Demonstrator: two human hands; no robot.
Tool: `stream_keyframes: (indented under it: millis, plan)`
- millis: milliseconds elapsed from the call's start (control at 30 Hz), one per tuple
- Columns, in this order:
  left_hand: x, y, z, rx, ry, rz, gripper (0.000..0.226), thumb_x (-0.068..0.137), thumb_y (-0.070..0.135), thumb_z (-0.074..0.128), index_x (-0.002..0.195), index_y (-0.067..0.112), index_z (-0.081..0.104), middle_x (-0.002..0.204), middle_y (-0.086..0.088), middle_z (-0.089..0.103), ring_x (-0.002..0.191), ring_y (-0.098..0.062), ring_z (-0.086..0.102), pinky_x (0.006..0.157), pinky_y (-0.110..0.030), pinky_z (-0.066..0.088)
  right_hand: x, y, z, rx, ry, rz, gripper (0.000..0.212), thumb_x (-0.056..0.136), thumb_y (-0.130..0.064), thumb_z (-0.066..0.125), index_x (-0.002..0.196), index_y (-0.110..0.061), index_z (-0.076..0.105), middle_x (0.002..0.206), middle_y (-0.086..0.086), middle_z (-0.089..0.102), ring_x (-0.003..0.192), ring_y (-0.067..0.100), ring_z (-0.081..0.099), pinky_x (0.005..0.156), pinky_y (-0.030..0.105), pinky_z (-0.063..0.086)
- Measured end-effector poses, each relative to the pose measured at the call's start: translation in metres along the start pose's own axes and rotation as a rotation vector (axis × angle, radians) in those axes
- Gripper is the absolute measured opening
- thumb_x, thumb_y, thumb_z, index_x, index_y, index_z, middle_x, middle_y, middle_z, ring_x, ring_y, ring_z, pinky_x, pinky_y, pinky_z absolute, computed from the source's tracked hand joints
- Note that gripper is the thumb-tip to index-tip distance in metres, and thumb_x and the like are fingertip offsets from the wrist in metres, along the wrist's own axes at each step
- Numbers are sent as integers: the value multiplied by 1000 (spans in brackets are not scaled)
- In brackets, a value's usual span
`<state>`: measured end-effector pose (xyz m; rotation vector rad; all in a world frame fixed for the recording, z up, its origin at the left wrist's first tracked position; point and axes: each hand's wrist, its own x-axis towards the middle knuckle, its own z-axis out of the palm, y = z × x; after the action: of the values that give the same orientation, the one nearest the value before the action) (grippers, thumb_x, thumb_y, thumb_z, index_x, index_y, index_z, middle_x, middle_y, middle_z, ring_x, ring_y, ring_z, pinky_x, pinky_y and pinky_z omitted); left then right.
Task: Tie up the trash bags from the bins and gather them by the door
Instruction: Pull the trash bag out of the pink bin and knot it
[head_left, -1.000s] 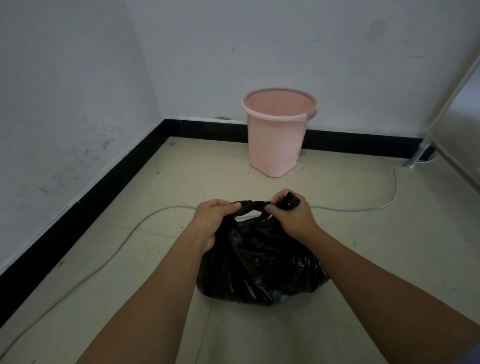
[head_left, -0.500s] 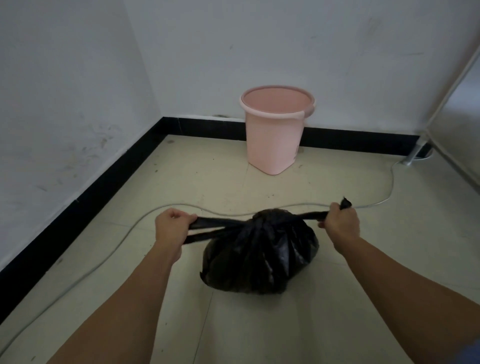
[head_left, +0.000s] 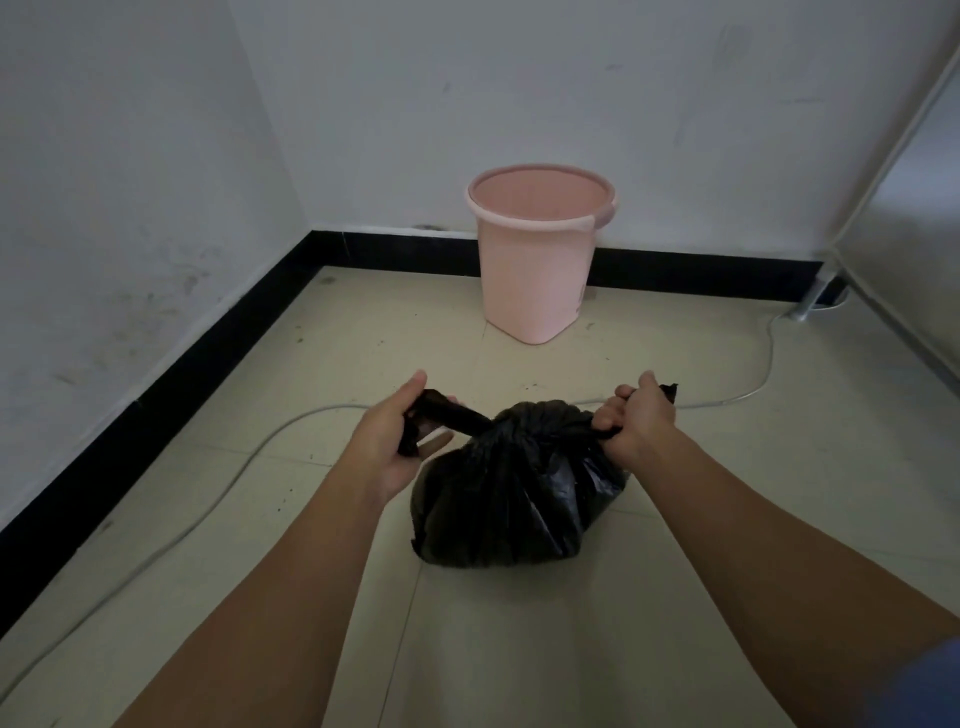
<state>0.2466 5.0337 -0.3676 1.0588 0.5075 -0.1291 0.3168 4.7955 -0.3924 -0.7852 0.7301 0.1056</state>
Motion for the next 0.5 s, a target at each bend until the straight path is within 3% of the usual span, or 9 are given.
stream_keyframes:
  millis: [33,100,167,267,400,500]
  plan:
    - [0,-1,7,-79,-6,8,26,93,32,59,79,9,56,64,-8,59,73,-23,70,85,-44,55,0,3,0,-28,15,-17,49,103,-47,35,66,-15,36,45,-4,23,30,10,17,32,16,17]
    - [1,-7,14,-141,52,10,25,95,28,57,79,10,49,48,-2,37,41,-17,49,65,-37,56,0,4,0,-74,50,-46,47,103,-42,33,65,-16,34,50,-3,22,33,10,17,33,15,14]
    - [4,-13,7,-123,164,2,18,95,21,55,81,12,50,43,2,28,34,-13,29,50,-30,45,0,-1,-2,-97,83,-72,44,103,-36,32,63,-18,28,46,-4,21,32,10,15,36,14,12]
    - [7,-18,-13,-45,336,39,13,96,11,50,83,10,52,37,3,28,29,-12,24,46,-27,33,7,-8,-15,-93,161,-111,41,102,-27,30,62,-20,22,40,-4,20,28,11,14,38,10,12]
    - [8,-29,-16,412,287,202,37,92,16,61,62,12,40,41,-1,35,36,-16,34,49,-29,40,12,-12,-18,-149,212,-167,43,102,-32,33,62,-18,26,43,-2,25,28,12,19,37,11,18]
    - [5,-40,-9,845,95,225,39,75,35,79,85,13,48,72,-2,51,64,-20,50,59,-30,43,-1,-16,3,-385,97,-238,44,103,-43,35,68,-16,39,56,3,42,43,15,38,47,22,36]
